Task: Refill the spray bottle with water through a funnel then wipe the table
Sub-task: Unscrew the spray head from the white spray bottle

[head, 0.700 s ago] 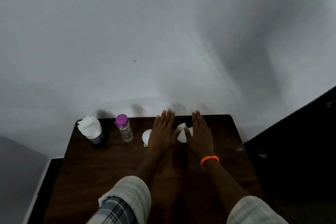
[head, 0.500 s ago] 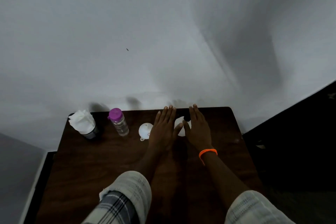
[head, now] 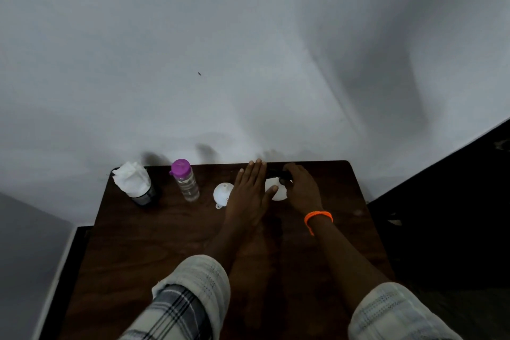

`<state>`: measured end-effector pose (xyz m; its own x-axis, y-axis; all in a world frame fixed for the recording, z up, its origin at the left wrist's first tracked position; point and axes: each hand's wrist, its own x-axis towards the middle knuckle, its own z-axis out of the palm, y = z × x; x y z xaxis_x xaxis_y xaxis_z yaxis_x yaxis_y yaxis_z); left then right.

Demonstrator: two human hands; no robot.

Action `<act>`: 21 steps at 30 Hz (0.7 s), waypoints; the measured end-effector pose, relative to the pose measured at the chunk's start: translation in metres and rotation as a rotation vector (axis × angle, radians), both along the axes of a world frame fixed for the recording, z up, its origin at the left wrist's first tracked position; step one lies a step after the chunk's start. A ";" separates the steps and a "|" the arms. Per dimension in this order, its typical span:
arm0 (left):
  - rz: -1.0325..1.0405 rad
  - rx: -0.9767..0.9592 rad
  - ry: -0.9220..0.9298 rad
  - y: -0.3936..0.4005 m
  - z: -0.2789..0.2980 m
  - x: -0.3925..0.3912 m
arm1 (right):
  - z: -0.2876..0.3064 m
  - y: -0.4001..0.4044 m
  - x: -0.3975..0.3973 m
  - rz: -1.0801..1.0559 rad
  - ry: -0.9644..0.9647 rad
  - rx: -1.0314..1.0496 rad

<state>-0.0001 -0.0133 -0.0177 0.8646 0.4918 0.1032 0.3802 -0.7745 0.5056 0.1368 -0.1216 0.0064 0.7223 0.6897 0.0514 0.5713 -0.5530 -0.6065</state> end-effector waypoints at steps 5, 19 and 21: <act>0.003 -0.131 0.045 -0.006 -0.002 -0.021 | 0.038 -0.005 -0.012 0.087 0.091 0.083; 0.262 -0.680 -0.125 -0.045 0.049 -0.091 | 0.116 -0.012 -0.053 0.043 0.807 0.477; 0.287 -0.609 -0.173 -0.050 0.061 -0.098 | 0.119 -0.011 -0.063 0.009 0.873 0.536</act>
